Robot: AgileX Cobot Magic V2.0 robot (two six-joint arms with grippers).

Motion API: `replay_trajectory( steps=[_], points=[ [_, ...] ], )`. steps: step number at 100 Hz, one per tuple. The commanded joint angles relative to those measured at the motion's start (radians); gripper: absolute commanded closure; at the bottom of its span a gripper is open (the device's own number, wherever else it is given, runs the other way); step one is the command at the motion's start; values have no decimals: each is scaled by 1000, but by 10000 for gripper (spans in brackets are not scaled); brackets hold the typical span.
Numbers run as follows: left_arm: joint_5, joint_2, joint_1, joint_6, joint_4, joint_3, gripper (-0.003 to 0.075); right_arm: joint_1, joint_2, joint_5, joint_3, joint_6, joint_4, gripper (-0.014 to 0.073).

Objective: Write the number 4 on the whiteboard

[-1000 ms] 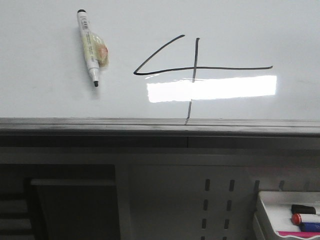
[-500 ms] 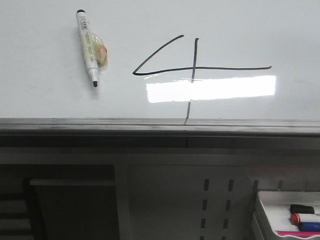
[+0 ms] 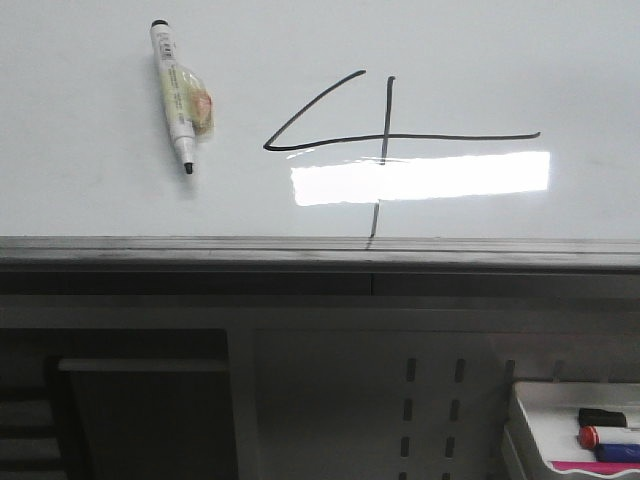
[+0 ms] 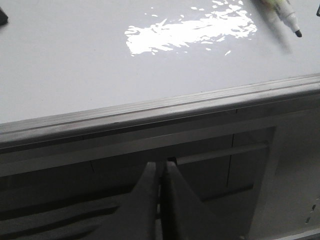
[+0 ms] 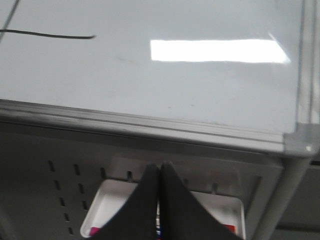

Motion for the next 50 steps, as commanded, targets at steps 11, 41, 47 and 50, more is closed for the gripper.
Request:
replay_trajectory(
  steps=[11,41,47,50],
  points=[
    [-64,-23,4,-8,-4,34,741,-127,-12,53,18,9,-34,659],
    [-64,-23,4,-8,-4,34,741,-139,-12,49,18,9,-84,659],
    [-64,-23,4,-8,-4,34,741,-139,-12,49,18,9,-84,659],
    [-64,-23,4,-8,-4,34,741,-139,-12,49,18,9,-84,659]
  ],
)
